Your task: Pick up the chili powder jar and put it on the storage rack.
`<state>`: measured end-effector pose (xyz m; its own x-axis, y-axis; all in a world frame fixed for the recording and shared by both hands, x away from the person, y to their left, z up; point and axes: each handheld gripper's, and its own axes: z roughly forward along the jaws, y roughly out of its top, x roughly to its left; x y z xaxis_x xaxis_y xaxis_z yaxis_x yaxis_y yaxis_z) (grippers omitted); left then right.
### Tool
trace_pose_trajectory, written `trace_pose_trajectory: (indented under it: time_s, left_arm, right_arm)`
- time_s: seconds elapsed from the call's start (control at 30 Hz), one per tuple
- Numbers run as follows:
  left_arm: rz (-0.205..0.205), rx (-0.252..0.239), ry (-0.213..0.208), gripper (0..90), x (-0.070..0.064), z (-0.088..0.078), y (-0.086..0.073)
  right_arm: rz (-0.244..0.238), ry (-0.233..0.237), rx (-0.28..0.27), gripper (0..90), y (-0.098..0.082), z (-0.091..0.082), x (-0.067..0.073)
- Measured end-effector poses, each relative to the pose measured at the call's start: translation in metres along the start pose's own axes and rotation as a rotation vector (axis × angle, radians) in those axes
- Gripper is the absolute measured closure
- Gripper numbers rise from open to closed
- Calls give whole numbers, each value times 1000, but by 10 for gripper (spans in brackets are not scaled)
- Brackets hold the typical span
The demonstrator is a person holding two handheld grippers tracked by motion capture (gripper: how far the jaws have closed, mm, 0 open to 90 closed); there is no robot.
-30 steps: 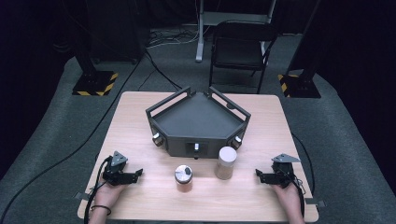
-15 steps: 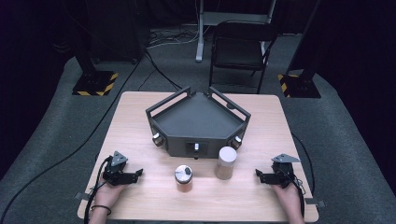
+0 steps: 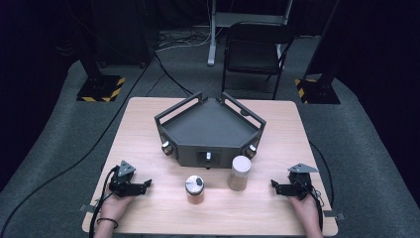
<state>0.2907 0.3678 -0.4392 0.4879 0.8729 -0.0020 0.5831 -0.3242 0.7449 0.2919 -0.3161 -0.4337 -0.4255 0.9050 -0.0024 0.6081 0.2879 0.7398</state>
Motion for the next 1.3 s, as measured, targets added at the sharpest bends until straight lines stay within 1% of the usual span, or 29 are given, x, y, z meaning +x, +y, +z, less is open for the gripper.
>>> trace_pose_trajectory:
  time_s: [0.17, 0.43, 0.53, 0.67, 0.83, 1.17, 1.3]
  left_arm:
    - [17, -6, 7, 140, -3, 0, -1]
    - [31, -4, -18, 143, -4, 1, 1]
    - [30, -10, -29, 143, -4, 0, 1]
    - [36, -17, -46, 143, -4, 0, 1]
    - [56, -22, -72, 142, -5, -1, 3]
    - [86, -38, -132, 142, -10, 0, 8]
    - [101, -35, -151, 143, -13, 1, 11]
  right_arm:
    - [0, 0, 0, 69, 0, 0, 0]
    - [0, 1, 0, 68, 0, 0, 0]
    - [0, 1, 0, 68, 0, 0, 0]
    - [-1, 1, 1, 67, 0, 0, 0]
    - [-1, 1, 1, 67, 0, 0, 0]
    - [-2, 2, 1, 65, 0, 0, 0]
    - [-3, 2, 1, 64, 0, 0, 0]
